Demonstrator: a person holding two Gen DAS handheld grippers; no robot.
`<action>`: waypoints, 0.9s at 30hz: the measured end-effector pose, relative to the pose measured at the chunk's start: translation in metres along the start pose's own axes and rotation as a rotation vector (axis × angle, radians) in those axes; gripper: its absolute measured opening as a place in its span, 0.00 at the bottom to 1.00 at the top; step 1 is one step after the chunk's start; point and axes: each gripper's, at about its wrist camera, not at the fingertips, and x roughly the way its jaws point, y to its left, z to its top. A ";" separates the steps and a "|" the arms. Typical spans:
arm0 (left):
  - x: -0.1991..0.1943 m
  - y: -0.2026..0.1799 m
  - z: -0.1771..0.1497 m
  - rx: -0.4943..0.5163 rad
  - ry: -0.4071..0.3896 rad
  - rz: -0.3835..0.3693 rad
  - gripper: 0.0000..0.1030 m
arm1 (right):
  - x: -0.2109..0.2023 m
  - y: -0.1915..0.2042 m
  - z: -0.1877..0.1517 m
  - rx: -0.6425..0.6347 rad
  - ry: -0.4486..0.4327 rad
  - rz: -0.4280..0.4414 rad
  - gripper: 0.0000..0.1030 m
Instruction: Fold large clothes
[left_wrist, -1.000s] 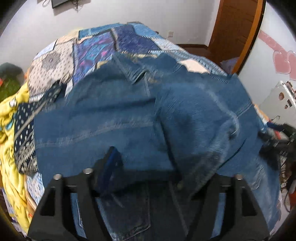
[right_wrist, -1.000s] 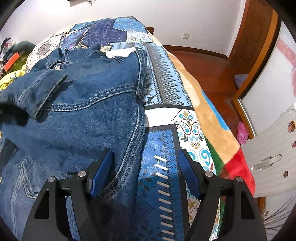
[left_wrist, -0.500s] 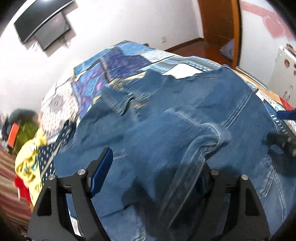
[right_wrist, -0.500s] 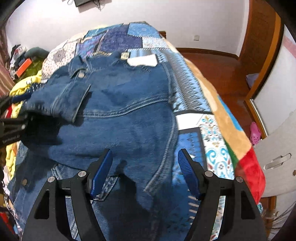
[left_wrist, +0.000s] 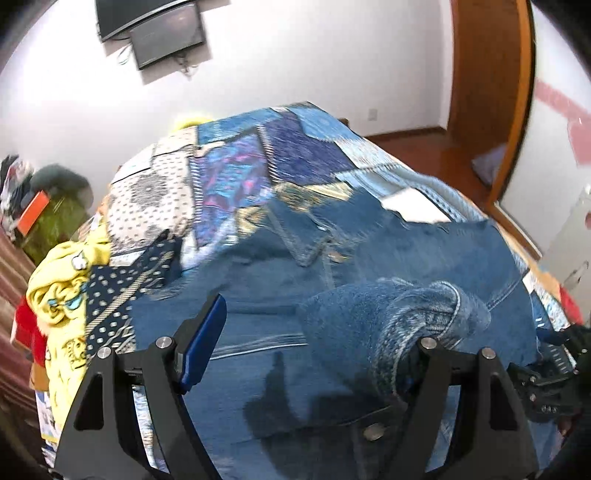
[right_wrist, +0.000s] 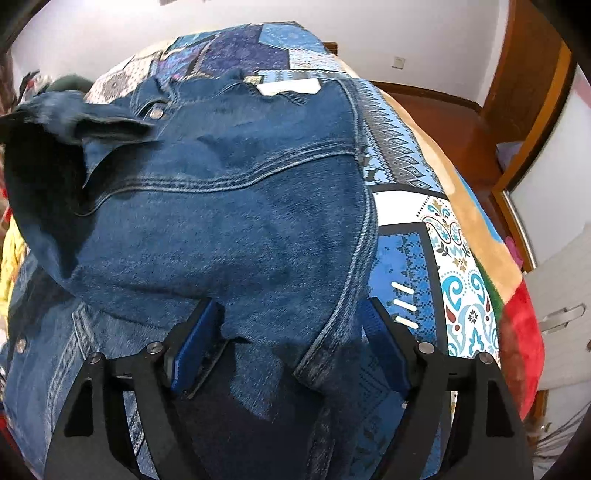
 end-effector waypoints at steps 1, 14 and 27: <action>-0.006 0.011 -0.002 -0.009 -0.002 -0.011 0.76 | 0.000 -0.001 0.000 0.006 -0.005 -0.001 0.75; 0.027 0.105 -0.109 -0.380 0.206 -0.239 0.82 | 0.002 0.005 0.002 -0.012 0.004 -0.069 0.75; 0.016 0.132 -0.165 -0.298 0.249 -0.077 0.83 | -0.001 0.014 0.008 -0.030 0.034 -0.127 0.75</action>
